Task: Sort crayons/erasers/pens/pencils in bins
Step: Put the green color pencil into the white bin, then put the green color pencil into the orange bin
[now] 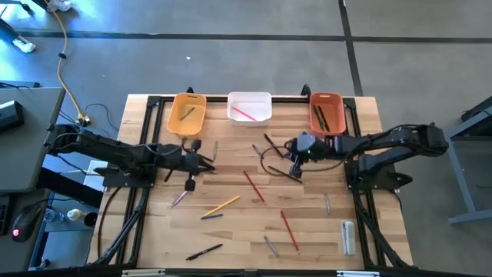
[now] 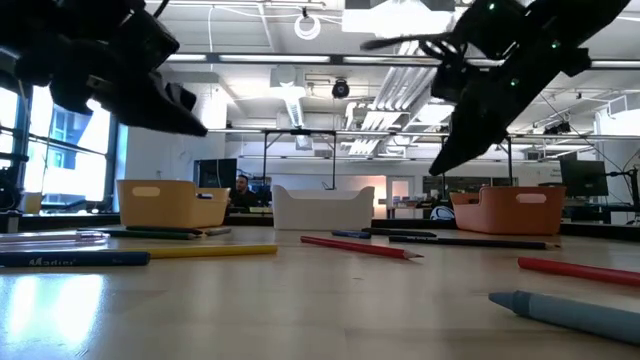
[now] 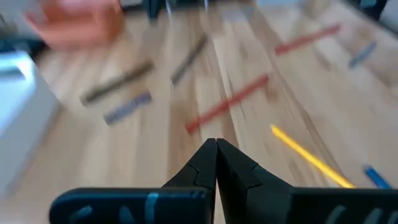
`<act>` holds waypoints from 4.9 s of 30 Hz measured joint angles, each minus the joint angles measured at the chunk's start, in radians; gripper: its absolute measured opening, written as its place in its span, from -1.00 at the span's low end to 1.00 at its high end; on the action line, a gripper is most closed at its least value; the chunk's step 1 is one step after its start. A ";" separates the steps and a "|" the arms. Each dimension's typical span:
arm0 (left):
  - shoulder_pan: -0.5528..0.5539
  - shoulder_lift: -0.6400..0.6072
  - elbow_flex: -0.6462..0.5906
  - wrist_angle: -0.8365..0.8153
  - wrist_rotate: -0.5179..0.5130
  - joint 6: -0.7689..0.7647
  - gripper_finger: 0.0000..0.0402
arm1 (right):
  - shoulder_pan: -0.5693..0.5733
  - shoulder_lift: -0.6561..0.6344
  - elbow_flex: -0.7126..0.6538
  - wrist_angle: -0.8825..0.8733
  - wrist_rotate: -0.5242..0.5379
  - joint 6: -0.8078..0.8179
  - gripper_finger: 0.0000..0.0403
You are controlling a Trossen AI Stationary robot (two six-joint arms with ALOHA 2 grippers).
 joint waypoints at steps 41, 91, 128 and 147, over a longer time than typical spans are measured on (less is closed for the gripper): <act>0.065 0.589 0.382 -0.582 -0.025 0.038 -0.64 | 0.227 0.000 0.000 0.064 0.160 0.053 -0.98; 0.317 0.637 0.711 -0.869 0.044 -0.002 -0.94 | 0.227 0.001 0.001 0.093 0.160 0.035 -0.98; 0.146 0.550 0.392 -0.658 -0.082 -0.160 -0.50 | 0.231 0.001 0.001 0.108 0.160 0.008 -0.98; 0.171 0.552 0.347 -0.634 -0.003 -0.131 -0.82 | 0.231 0.001 0.001 0.108 0.160 0.000 -0.98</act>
